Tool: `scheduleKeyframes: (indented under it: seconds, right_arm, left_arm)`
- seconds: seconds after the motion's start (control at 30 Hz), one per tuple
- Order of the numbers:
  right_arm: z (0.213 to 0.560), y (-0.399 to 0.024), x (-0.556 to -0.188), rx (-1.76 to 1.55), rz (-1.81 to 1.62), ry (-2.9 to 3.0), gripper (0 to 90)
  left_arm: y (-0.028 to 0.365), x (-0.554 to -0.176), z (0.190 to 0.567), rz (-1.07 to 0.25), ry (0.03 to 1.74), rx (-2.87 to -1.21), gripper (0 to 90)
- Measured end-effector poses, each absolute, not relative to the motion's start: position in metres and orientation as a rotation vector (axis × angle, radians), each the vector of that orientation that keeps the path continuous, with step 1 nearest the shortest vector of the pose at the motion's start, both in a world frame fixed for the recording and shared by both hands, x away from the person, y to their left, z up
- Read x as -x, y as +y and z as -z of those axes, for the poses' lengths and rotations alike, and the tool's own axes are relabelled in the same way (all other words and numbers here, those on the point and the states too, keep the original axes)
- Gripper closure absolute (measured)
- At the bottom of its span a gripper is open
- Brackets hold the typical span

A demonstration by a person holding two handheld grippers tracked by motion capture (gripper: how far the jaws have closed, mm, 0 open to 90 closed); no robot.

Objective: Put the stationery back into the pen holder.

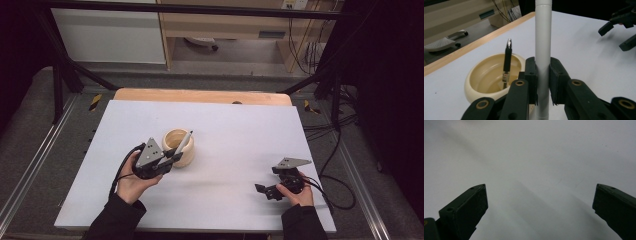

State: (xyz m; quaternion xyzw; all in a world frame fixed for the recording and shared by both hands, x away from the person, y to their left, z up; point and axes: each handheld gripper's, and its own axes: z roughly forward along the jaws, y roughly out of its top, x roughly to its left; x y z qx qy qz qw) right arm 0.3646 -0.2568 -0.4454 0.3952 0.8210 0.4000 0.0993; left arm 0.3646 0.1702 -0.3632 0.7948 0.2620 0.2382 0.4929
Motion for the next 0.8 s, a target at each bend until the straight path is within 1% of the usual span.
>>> scheduleKeyframes:
  seconds: [0.47,0.8]
  right_arm:
    - [0.446,-0.257,-0.365,-1.166,-1.184,2.431,0.7]
    - [0.446,-0.257,-0.365,-1.162,-1.179,2.435,0.7]
  left_arm:
    - [0.178,-0.387,0.344,-0.61,0.712,-1.846,77.6]
    - [0.173,-0.403,0.336,-0.624,0.744,-1.806,77.7]
